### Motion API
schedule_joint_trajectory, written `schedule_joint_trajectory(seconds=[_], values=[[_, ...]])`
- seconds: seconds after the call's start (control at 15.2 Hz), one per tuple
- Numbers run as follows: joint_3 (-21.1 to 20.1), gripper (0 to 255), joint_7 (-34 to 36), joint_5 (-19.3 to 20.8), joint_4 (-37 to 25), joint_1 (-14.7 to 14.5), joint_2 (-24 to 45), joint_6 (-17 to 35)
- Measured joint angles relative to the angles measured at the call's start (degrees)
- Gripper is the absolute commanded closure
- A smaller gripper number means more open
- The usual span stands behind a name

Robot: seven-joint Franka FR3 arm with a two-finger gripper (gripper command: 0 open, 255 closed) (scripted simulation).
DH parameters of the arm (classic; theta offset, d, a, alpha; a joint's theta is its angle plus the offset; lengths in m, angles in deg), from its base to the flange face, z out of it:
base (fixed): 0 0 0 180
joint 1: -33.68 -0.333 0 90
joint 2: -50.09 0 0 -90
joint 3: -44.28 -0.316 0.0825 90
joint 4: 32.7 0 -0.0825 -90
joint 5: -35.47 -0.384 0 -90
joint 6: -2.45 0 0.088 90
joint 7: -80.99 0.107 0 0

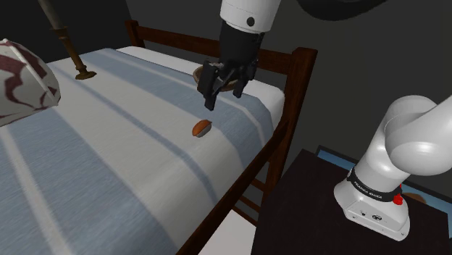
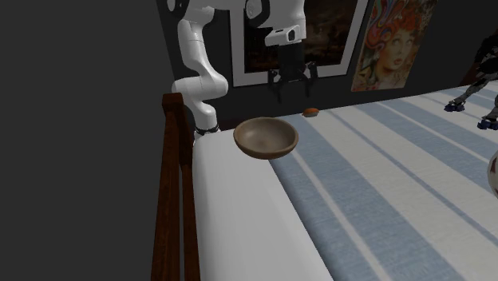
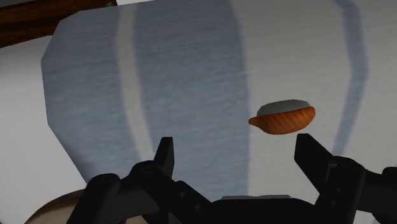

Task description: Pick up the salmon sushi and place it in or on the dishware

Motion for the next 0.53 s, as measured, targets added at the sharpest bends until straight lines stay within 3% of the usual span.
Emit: schedule_joint_trajectory(seconds=[0.26, 0.53], values=[[-5.3, 0, 5.0, 1.7, -3.9, 0.5, 4.0, 2.5], [-6.6, 0, 5.9, 2.4, -3.4, 1.0, 6.0, 5.3]])
